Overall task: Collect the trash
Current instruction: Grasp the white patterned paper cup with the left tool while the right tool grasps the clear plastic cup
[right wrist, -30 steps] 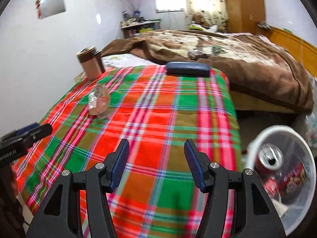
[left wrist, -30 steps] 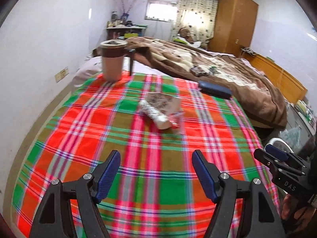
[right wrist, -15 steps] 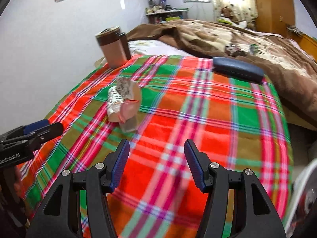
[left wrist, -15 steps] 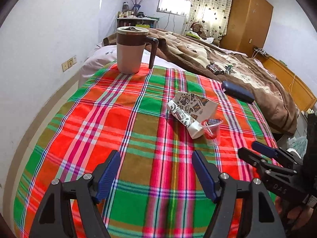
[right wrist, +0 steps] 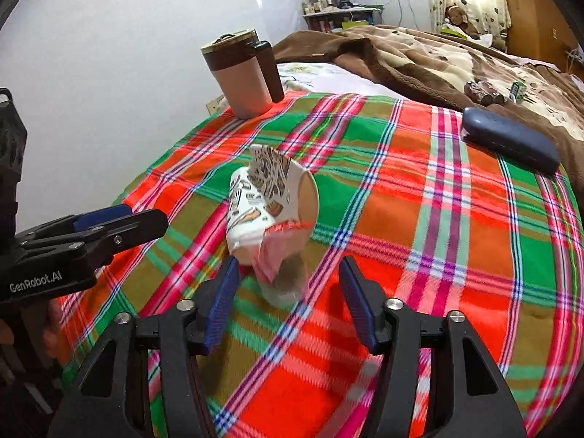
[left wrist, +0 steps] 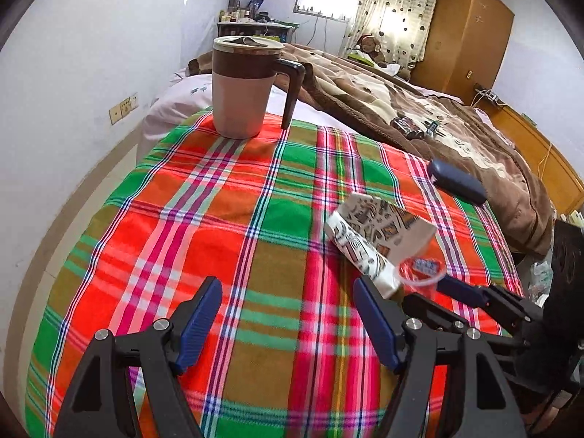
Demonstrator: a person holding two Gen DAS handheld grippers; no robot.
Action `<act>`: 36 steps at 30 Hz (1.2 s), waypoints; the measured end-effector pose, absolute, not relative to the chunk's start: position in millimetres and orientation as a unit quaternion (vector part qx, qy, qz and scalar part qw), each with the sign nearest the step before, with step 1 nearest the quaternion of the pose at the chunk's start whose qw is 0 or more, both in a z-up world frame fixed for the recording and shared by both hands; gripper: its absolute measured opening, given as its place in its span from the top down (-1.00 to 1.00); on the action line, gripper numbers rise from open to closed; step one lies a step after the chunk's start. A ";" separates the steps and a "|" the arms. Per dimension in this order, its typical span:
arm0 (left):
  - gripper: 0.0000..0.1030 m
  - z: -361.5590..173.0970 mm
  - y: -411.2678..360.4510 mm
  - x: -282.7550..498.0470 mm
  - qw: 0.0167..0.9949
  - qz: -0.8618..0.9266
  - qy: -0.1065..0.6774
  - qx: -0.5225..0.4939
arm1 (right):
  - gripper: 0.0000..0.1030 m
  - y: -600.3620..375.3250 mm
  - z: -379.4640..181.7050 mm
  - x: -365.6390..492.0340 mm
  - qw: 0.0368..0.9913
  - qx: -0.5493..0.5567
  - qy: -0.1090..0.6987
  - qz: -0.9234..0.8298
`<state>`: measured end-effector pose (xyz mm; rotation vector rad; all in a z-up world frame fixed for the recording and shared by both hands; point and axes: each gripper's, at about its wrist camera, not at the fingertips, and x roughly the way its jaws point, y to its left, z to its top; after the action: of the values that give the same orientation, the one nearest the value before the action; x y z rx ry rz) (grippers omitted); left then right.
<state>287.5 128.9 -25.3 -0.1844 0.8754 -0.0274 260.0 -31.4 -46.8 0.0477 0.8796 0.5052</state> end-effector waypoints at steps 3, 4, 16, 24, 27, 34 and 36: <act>-0.44 -25.9 130.9 294.7 0.899 -0.016 0.425 -0.099 | 0.38 -33.4 -49.1 262.9 0.870 0.032 0.424 0.248; -0.44 -26.4 131.8 296.7 0.898 -0.017 0.426 -0.104 | 0.38 -33.8 -49.7 263.8 0.869 0.033 0.425 0.252; -0.44 -26.1 113.4 323.2 0.886 -0.045 0.433 -0.161 | 0.39 -57.3 -47.3 260.3 0.881 0.052 0.414 0.222; -0.44 -30.9 84.1 339.4 0.881 -0.045 0.438 -0.173 | 0.39 -82.1 -49.2 259.3 0.888 0.089 0.412 0.185; -0.44 -38.6 69.4 344.4 0.882 -0.040 0.443 -0.153 | 0.39 -87.3 -49.5 260.1 0.889 0.100 0.409 0.177; -0.32 -54.8 61.7 355.8 0.877 -0.023 0.453 -0.157 | 0.39 -96.4 -49.2 257.1 0.896 0.103 0.400 0.162; -0.26 -57.8 60.2 358.3 0.877 -0.021 0.454 -0.157 | 0.39 -100.5 -50.0 257.5 0.895 0.110 0.400 0.160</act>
<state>358.3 60.2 -57.8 -0.3275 0.9469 -0.0447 257.5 -100.5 -50.0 0.2280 0.8298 0.3326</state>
